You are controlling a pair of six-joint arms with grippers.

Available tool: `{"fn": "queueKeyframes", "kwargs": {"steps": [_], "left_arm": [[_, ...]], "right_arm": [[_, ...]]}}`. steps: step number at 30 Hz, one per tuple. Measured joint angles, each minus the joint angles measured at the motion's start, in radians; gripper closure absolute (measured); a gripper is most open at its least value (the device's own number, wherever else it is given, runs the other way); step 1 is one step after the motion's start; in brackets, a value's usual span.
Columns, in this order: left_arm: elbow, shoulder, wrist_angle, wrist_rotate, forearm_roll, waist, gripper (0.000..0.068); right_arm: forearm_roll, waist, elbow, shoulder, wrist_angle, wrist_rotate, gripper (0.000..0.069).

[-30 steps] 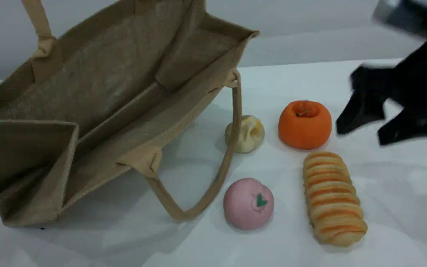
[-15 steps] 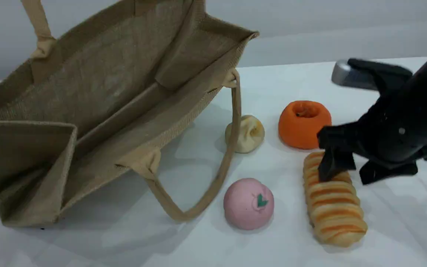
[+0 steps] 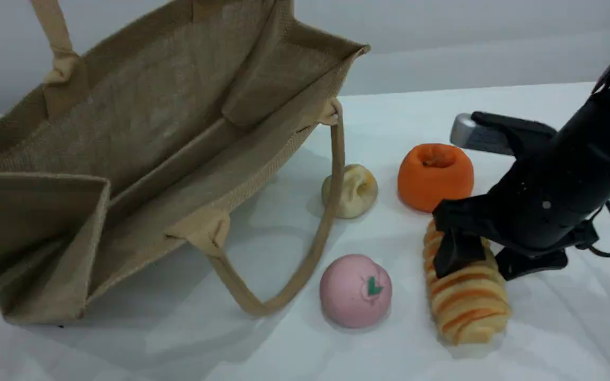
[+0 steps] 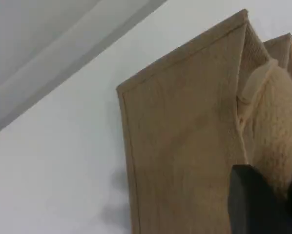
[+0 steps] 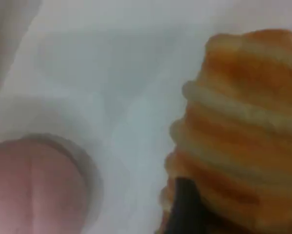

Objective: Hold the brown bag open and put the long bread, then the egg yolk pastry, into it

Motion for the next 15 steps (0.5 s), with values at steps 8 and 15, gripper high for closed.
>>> {"fn": "queueKeyframes", "kwargs": {"steps": [8,15], "left_arm": [[0.000,0.000,0.000,0.000,-0.001,0.000,0.0599],[0.001,0.000,0.000,0.001,-0.027,0.000,0.0599]], "right_arm": [[-0.001,0.000,-0.005,-0.019,0.024,-0.006,0.0561],[-0.039,-0.001,-0.004,-0.201,0.095,-0.007,0.0562]]}}
